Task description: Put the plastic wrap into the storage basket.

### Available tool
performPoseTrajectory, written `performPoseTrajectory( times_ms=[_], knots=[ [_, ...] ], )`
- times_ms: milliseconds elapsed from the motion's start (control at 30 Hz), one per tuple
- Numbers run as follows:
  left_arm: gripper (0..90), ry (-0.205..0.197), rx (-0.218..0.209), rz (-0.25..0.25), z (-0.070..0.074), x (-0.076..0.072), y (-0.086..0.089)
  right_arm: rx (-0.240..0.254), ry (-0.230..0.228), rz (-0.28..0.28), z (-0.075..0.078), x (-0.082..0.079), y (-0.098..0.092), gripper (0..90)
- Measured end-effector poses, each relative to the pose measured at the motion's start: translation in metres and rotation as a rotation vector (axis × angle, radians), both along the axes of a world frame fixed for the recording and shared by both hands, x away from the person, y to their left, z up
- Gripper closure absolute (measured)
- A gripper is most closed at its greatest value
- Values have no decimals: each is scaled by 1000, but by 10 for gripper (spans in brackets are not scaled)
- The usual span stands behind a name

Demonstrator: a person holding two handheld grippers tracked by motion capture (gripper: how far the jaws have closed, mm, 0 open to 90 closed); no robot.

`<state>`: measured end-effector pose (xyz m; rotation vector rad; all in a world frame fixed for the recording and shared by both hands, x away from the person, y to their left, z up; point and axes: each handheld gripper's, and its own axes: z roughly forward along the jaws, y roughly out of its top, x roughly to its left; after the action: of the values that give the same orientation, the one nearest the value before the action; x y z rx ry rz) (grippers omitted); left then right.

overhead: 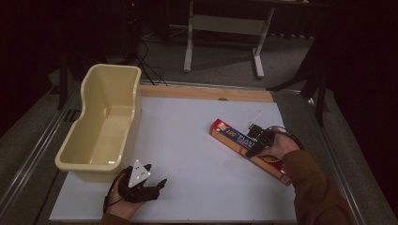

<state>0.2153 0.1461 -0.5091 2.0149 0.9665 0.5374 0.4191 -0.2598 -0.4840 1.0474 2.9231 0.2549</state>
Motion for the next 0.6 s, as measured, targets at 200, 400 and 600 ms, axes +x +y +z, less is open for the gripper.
performPoseTrajectory(
  times_ms=[200,400,600],
  knots=[
    [265,-4,-5,4,1,0,1,87,79,-169,5,3,6,395],
    [266,-5,-7,7,1,-1,2,245,107,-274,14,6,8,396],
    [266,-9,-9,10,2,-1,2,470,156,-375,29,8,11,395]
  ],
)
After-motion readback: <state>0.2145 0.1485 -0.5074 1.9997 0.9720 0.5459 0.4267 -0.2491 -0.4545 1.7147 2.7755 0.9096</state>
